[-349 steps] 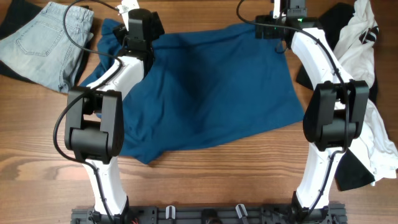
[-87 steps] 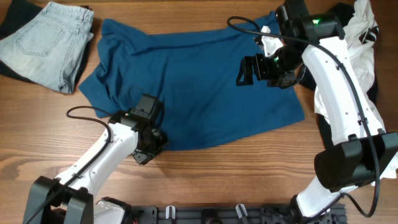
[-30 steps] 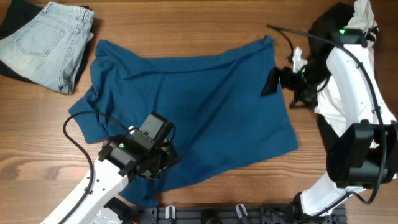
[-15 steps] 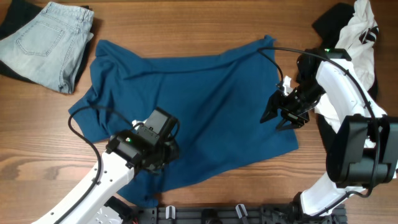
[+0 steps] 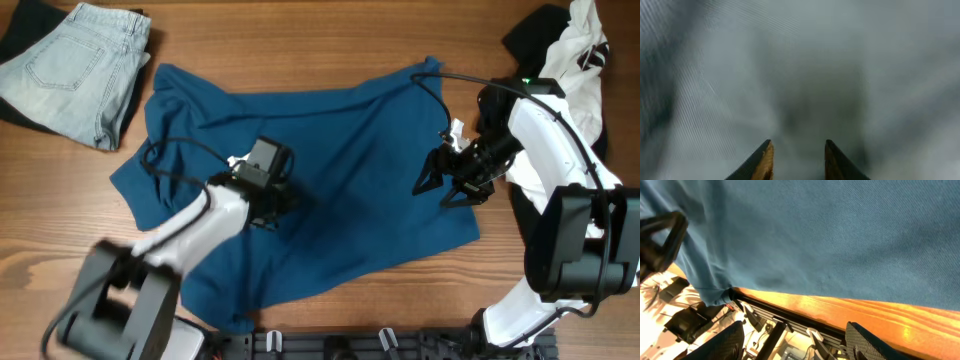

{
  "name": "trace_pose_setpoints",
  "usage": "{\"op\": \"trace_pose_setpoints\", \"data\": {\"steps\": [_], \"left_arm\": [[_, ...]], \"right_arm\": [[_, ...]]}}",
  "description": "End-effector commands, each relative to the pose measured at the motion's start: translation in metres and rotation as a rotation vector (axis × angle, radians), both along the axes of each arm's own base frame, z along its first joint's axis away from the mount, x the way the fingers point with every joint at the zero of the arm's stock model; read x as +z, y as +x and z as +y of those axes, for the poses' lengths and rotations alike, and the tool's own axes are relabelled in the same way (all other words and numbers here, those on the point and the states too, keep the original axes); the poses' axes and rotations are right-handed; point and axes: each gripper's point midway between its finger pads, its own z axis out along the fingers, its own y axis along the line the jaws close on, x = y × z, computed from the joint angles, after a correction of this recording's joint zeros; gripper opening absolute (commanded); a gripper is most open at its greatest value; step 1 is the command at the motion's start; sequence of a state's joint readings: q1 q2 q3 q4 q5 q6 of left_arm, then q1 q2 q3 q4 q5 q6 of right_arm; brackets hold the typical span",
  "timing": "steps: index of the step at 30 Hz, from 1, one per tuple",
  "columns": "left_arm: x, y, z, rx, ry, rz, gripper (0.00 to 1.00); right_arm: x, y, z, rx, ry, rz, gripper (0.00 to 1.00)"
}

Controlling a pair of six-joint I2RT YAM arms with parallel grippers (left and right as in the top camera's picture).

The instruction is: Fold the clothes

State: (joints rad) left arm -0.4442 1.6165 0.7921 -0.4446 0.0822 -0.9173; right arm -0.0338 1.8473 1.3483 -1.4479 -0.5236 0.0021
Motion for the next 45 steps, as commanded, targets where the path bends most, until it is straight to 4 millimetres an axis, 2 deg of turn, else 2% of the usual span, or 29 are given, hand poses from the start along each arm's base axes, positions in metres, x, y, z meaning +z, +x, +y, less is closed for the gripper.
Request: {"op": "trace_pose_setpoints", "data": {"steps": [1, 5, 7, 10, 12, 13, 14, 18, 21, 28, 30, 35, 38, 41, 45], "left_arm": [[-0.021, 0.001, 0.009, 0.025, -0.037, 0.081, 0.26], [-0.027, 0.002, 0.016, 0.030, -0.048, 0.103, 0.28], [-0.027, 0.005, 0.019, 0.025, -0.047, 0.095, 0.34], [-0.026, 0.010, 0.020, 0.027, -0.055, 0.079, 0.39], [-0.024, 0.016, 0.022, 0.036, -0.062, 0.056, 0.49], [-0.023, 0.022, 0.023, 0.042, -0.067, 0.036, 0.61], [-0.022, 0.029, 0.026, 0.056, -0.062, 0.008, 0.64], [-0.015, 0.056, 0.039, 0.086, -0.068, -0.088, 0.57], [-0.012, 0.070, 0.058, 0.137, -0.060, -0.133, 0.56], [-0.009, 0.090, 0.092, 0.167, 0.009, -0.211, 0.62], [-0.010, 0.092, 0.095, 0.176, 0.005, -0.215, 0.70], [-0.009, 0.090, 0.089, 0.162, -0.035, -0.203, 0.74], [-0.009, 0.090, 0.089, 0.161, -0.036, -0.204, 0.71], [-0.009, 0.091, 0.089, 0.161, -0.036, -0.206, 0.71], [-0.008, 0.092, 0.088, 0.161, -0.038, -0.212, 0.70]], "right_arm": [[0.008, 0.003, 0.004, 0.028, 0.031, -0.057, 0.66], [0.016, 0.006, 0.004, 0.034, 0.032, -0.104, 0.66], [0.020, 0.007, 0.004, 0.035, 0.031, -0.126, 0.67], [0.027, 0.007, 0.005, 0.036, 0.031, -0.152, 0.67], [0.033, 0.006, 0.005, 0.041, 0.030, -0.177, 0.67], [0.036, 0.006, 0.006, 0.047, 0.031, -0.194, 0.67], [0.041, 0.005, 0.008, 0.054, 0.030, -0.216, 0.67], [0.056, 0.002, 0.013, 0.078, 0.031, -0.285, 0.69], [0.068, -0.002, 0.017, 0.092, 0.031, -0.331, 0.71], [0.097, -0.015, 0.018, 0.106, 0.031, -0.442, 0.74], [0.102, -0.019, 0.018, 0.096, 0.025, -0.448, 0.81], [0.094, -0.041, 0.011, -0.003, -0.034, -0.278, 0.80], [0.085, -0.052, 0.010, -0.043, -0.051, -0.194, 0.82], [0.070, -0.061, 0.003, -0.073, -0.108, -0.128, 0.93], [0.045, -0.090, 0.000, -0.078, -0.131, 0.039, 0.92]]}}
